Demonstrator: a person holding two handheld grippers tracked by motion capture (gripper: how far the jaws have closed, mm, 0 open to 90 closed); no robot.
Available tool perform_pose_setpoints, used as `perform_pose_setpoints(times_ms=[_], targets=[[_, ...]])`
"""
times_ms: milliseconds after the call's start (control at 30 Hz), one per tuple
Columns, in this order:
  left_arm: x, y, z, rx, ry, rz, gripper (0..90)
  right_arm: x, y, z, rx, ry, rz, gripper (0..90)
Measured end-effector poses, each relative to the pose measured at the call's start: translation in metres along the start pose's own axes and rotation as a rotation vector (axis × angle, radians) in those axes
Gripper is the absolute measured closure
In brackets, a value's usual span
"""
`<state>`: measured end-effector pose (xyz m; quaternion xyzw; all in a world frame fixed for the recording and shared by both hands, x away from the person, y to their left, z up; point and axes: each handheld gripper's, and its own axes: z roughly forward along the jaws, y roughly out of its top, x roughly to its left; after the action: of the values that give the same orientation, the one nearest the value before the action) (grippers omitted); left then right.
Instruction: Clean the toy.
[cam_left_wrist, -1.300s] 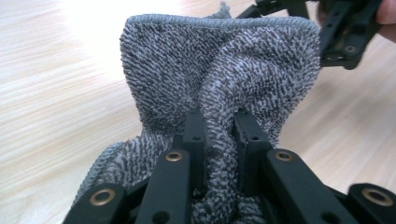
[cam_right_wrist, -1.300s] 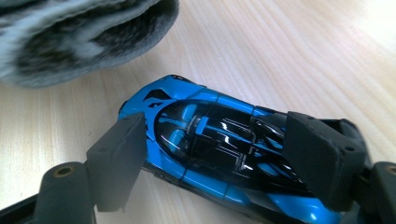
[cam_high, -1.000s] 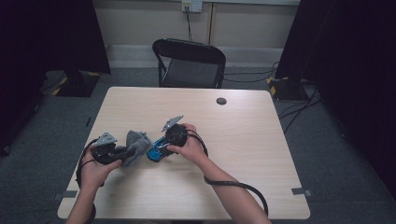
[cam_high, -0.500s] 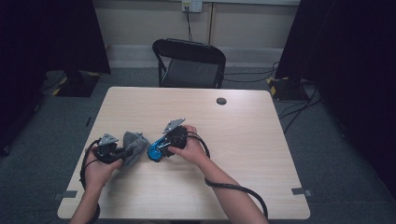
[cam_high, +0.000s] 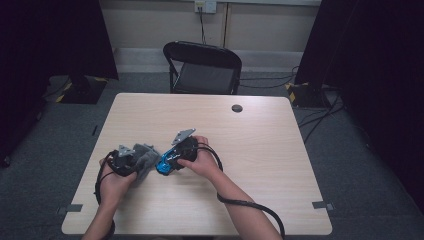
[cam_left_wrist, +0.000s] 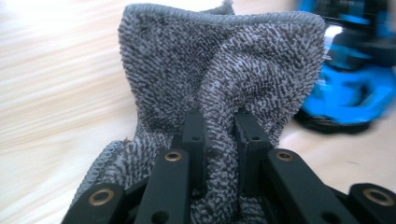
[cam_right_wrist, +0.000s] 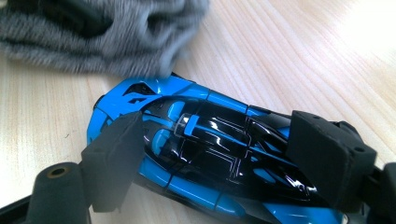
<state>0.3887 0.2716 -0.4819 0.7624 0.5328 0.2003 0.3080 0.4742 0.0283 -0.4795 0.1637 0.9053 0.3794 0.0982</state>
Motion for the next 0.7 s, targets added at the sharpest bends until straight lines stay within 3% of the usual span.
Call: perform_pose_setpoints(times_ms=[33,100,167,267,300,433,467,567,700], targets=[[0.000,0.000,0.000,0.000,0.000,0.000,77.0,0.000,0.000,0.000,0.000,0.000,0.000,19.2],[0.003,-0.001,0.001,0.000,0.042,-0.013,76.6,0.000,0.000,0.000,-0.001,0.001,-0.001,19.2],[-0.002,0.002,0.005,0.014,0.050,0.030,75.9,0.000,0.000,0.000,-0.003,0.000,0.002,19.3],[-0.012,0.005,0.009,0.021,0.029,0.086,75.5,0.001,0.000,0.000,-0.002,0.000,0.000,19.2],[-0.012,0.005,0.009,0.021,0.029,0.086,75.6,0.001,0.000,0.000,-0.002,0.000,0.000,19.2],[-0.020,0.007,0.006,0.057,-0.051,0.100,75.9,0.000,0.001,0.001,0.000,-0.002,-0.003,19.2],[-0.020,0.007,0.006,0.057,-0.051,0.100,76.0,0.000,0.001,0.001,0.000,-0.002,-0.003,19.2],[-0.024,0.004,0.003,0.052,-0.116,0.080,76.3,0.000,0.001,0.000,0.004,0.000,-0.001,19.2],[-0.025,0.003,0.000,0.060,-0.155,0.071,77.2,0.000,0.001,0.000,0.005,0.000,-0.001,19.2]])
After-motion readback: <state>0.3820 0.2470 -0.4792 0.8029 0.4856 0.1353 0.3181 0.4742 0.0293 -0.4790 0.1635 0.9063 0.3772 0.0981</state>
